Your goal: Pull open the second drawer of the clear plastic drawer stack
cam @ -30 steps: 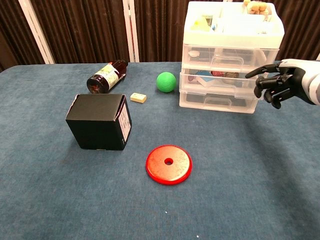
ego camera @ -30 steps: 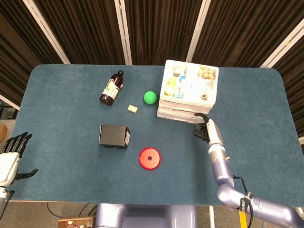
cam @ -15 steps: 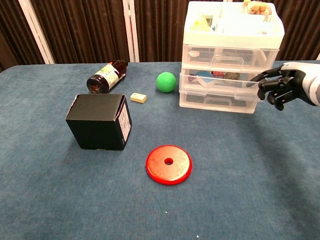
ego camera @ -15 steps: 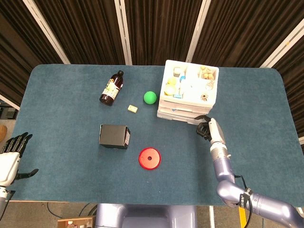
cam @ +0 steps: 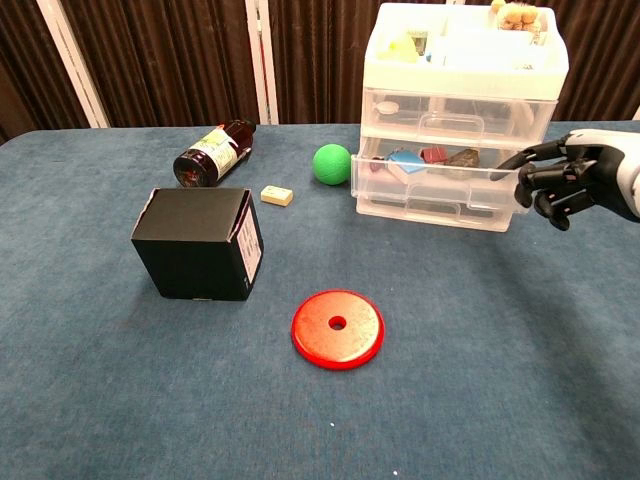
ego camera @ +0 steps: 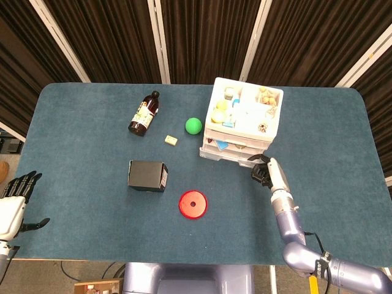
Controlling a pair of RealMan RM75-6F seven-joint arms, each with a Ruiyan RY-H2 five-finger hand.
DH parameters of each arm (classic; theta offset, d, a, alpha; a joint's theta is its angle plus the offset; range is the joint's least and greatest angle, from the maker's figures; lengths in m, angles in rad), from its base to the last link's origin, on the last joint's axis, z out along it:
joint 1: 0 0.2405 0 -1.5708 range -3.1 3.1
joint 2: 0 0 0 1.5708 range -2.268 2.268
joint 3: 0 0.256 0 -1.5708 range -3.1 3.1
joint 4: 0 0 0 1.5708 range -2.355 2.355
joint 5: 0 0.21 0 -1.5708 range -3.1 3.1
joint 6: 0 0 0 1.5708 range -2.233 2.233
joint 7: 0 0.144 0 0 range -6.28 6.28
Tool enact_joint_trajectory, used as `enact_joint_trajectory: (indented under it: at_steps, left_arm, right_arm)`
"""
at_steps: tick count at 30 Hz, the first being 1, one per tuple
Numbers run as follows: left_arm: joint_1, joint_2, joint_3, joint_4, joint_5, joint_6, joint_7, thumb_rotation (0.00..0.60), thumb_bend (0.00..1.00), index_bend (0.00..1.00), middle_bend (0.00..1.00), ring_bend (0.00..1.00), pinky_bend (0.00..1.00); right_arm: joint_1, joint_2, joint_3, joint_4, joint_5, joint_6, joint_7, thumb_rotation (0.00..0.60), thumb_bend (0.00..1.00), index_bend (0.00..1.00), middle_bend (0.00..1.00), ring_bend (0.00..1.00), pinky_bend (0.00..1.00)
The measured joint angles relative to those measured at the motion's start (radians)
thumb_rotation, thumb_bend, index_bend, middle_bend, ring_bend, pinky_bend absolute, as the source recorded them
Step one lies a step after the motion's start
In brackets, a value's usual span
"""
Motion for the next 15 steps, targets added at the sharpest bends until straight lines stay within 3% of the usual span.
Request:
enact_joint_trajectory:
  at_steps: [15]
  left_arm:
    - [-0.001,-0.004,0.001,0.003,0.006,0.003,0.009,0.600,0.03,0.01,0.00,0.00,0.01]
  right_arm:
    - [-0.081,0.026,-0.086,-0.094,-0.111,0.019,0.050,0.600,0.78,0.42,0.73,0.75,0.76]
